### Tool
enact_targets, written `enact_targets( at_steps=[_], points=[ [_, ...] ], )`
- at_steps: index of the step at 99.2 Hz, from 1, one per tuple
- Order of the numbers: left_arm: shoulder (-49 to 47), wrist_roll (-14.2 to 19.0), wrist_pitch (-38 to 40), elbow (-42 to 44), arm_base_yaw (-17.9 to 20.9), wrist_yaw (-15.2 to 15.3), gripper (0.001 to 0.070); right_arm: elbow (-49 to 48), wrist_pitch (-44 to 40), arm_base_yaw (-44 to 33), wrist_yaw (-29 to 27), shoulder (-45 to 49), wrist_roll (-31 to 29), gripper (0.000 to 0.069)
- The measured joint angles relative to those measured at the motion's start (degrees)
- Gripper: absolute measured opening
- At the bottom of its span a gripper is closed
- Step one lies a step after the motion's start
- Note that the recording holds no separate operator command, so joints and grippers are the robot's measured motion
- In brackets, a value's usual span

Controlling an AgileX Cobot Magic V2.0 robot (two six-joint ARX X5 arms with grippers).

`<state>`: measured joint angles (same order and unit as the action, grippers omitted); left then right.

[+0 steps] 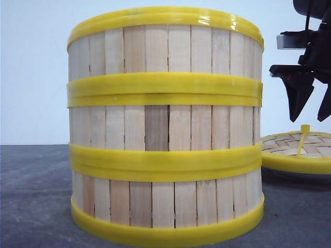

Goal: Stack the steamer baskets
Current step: 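Grasp the woven bamboo lid's yellow center hub with the right gripper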

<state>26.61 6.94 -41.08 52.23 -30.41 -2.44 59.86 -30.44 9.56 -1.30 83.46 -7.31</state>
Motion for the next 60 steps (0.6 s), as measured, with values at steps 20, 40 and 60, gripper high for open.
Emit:
enact_targets(
  at_steps=[20,40,60],
  points=[
    [0.0,0.0,0.0,0.0,0.0,0.0,0.0266,0.0,0.2,0.0,0.0,1.9,0.0,0.033],
    [0.0,0.0,0.0,0.0,0.0,0.0,0.0266,0.0,0.5,0.0,0.0,2.5,0.0,0.0243],
    [0.0,0.0,0.0,0.0,0.0,0.0,0.0266,0.0,0.0,0.0,0.0,2.9,0.0,0.0167]
  ],
)
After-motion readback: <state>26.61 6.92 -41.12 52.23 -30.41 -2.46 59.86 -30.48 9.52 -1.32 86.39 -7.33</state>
